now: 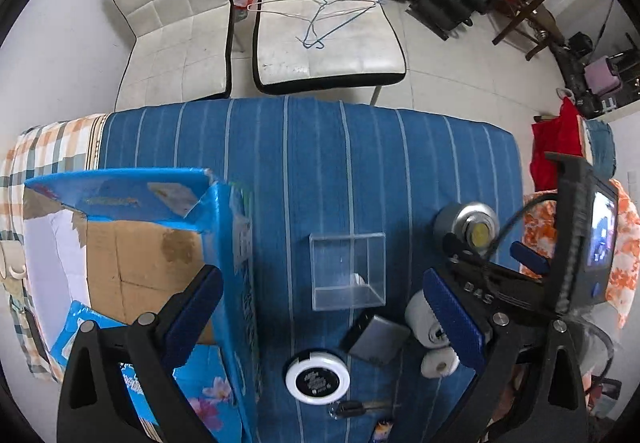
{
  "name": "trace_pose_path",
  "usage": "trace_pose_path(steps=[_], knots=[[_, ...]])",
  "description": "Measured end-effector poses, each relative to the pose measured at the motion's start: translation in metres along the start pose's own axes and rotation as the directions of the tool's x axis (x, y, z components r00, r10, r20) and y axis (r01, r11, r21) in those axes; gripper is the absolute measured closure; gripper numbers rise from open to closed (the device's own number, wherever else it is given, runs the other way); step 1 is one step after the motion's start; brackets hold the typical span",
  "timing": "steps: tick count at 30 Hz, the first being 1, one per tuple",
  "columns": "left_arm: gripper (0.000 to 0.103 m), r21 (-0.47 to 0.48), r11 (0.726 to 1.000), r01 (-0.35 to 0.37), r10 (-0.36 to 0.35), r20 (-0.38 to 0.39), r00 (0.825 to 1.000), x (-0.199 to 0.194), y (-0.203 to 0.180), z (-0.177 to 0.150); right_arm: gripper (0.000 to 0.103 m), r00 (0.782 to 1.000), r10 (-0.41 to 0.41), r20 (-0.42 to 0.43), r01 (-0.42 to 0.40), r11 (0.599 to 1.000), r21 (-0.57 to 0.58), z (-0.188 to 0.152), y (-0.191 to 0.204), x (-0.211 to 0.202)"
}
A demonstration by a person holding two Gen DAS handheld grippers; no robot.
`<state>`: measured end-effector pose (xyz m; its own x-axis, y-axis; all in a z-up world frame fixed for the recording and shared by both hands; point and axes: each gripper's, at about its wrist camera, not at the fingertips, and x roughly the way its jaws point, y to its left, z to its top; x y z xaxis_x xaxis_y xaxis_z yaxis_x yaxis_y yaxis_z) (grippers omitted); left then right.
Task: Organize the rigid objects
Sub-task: 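Grasp the silver gold-lidded tin with the right tool while the left tool reaches toward the clear cube, then grasp the clear plastic cube with the left tool while the right tool holds the silver tin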
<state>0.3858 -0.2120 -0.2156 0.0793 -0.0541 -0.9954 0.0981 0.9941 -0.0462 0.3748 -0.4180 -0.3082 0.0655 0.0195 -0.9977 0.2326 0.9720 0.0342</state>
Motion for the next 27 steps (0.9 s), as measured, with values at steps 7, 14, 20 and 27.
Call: trace_pose_path(steps=[7,14,20,27], knots=[[0.0,0.014,1.0,-0.004,0.005,-0.045,0.999,0.021,-0.013,0.009,0.029,0.997,0.059,-0.047,-0.059,0.998,0.007,0.011,-0.003,0.039],[0.0,0.099,0.995,0.018,-0.006,-0.113,0.994,0.043,-0.042,0.006,0.029,0.996,0.027,-0.081,-0.028,1.0,-0.012,-0.007,-0.033,0.04],[0.0,0.092,0.996,0.002,0.013,-0.166,0.986,0.068,-0.052,0.008,0.029,0.994,0.036,-0.103,-0.035,0.999,0.01,-0.021,-0.06,0.036],[0.0,0.087,0.994,-0.067,0.083,-0.187,0.979,0.093,-0.05,0.009,0.029,0.994,0.026,-0.107,-0.026,1.0,0.006,-0.029,-0.065,0.036]])
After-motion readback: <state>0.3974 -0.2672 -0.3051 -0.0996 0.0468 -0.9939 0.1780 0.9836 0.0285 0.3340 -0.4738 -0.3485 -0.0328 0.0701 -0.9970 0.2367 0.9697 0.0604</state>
